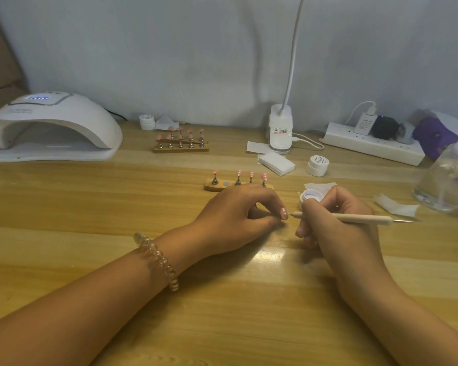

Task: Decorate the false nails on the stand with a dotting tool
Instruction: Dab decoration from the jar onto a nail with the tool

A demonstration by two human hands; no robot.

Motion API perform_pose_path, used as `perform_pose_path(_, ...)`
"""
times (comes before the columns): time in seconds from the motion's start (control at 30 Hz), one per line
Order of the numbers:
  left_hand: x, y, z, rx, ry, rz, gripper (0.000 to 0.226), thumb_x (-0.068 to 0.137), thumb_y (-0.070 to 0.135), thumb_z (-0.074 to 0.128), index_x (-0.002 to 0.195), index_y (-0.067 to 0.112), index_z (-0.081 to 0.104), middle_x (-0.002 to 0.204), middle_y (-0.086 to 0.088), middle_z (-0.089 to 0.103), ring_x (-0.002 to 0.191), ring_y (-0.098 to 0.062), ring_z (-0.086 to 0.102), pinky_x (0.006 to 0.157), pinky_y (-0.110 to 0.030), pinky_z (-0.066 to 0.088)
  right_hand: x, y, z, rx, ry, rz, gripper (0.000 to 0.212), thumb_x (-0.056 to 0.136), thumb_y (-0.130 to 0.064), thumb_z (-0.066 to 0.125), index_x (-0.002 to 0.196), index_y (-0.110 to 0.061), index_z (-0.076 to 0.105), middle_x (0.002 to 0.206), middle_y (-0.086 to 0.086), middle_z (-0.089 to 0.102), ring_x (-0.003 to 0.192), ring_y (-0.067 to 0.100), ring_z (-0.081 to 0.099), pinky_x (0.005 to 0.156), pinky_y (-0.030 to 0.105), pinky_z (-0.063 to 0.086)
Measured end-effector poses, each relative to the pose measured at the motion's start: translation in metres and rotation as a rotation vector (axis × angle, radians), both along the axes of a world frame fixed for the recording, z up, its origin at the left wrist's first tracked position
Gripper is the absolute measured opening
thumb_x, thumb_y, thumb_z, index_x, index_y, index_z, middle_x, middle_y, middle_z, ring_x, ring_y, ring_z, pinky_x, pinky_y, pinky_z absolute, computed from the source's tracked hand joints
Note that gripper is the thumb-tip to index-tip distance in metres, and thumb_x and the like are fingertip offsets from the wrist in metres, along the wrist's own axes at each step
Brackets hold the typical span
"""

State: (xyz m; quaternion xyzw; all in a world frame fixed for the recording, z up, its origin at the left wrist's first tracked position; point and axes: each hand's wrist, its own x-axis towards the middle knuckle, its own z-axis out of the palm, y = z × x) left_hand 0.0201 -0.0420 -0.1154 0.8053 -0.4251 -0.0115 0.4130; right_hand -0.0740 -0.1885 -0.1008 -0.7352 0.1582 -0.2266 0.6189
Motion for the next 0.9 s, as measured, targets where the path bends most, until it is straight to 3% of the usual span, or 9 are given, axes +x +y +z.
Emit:
perform_pose_path(0.17, -0.0007, -0.0002, 0.0007, 0.004, -0.002, 0.000, 0.011, 0.086, 0.017, 0.073, 0.089, 0.028, 0.073, 0.083, 0.023, 0.063, 0.070, 0.006, 0.056, 0.063, -0.022, 0.039, 0.0006, -0.0001, -0.0006, 0.009, -0.001, -0.003, 0.019, 0.081, -0.011, 0.064, 0.070, -0.006, 0.050, 0.052, 0.011, 0.064, 0.042, 0.010, 0.056, 0.040, 0.028, 0.047)
perform_pose_path(0.43, -0.0002, -0.0003, 0.0000, 0.006, 0.011, 0.008, 0.011, 0.087, 0.018, 0.073, 0.089, 0.029, 0.073, 0.083, 0.022, 0.063, 0.068, 0.001, 0.056, 0.062, -0.021, 0.040, 0.0013, -0.0003, -0.0012, 0.018, -0.009, -0.005, 0.021, 0.080, -0.010, 0.063, 0.075, 0.003, 0.048, 0.052, 0.012, 0.064, 0.041, 0.009, 0.055, 0.040, 0.028, 0.048)
perform_pose_path(0.73, -0.0006, -0.0005, 0.0010, 0.007, 0.003, 0.002, 0.012, 0.087, 0.018, 0.073, 0.089, 0.030, 0.072, 0.084, 0.023, 0.063, 0.069, 0.004, 0.056, 0.062, -0.020, 0.039, 0.0020, -0.0010, -0.0034, 0.024, -0.025, -0.009, 0.018, 0.079, -0.011, 0.063, 0.069, -0.006, 0.049, 0.052, 0.011, 0.064, 0.041, 0.009, 0.054, 0.040, 0.028, 0.046)
perform_pose_path(0.9, -0.0007, -0.0003, 0.0006, -0.001, 0.014, -0.005, 0.011, 0.087, 0.016, 0.073, 0.089, 0.027, 0.073, 0.086, 0.019, 0.065, 0.069, 0.006, 0.057, 0.062, -0.019, 0.039, 0.0019, -0.0025, -0.0049, 0.055, -0.094, -0.043, 0.021, 0.083, -0.009, 0.062, 0.067, -0.011, 0.049, 0.050, 0.008, 0.063, 0.040, 0.007, 0.052, 0.039, 0.021, 0.043)
